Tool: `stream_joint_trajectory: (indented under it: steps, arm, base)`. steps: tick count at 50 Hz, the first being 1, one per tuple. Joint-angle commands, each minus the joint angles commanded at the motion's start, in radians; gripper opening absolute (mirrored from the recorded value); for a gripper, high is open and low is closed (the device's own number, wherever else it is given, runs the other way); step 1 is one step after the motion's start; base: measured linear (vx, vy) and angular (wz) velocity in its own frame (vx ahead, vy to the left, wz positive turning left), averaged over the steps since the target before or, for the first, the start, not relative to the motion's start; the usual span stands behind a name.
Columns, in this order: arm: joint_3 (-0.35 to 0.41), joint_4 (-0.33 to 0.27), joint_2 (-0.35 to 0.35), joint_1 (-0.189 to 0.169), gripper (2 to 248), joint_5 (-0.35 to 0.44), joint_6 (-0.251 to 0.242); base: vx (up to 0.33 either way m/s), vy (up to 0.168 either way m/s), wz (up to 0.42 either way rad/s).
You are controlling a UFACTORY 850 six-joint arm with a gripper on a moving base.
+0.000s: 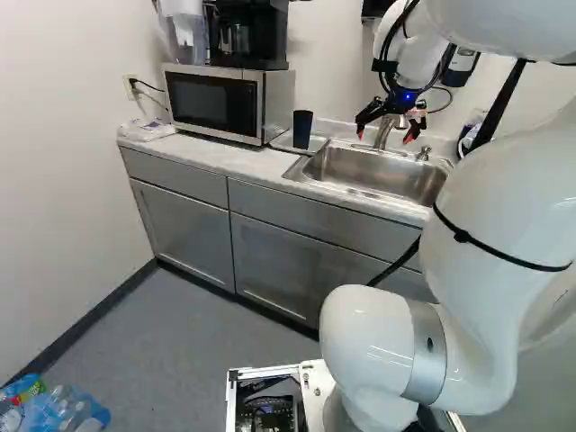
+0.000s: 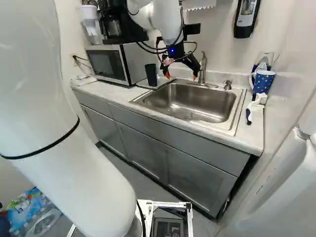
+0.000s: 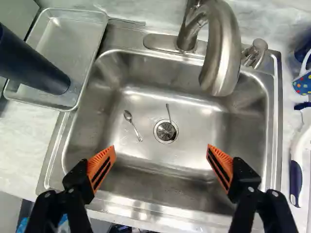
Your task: Rinse the cup and place it in the tray
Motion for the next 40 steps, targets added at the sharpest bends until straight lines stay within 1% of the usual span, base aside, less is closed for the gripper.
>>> stream_joint_trajectory:
  steps: [40]
  arm:
    - [0.000,0.000,0.000,0.000,247,0.000,0.000]
  base:
    - [0.000,0.000,0.000]
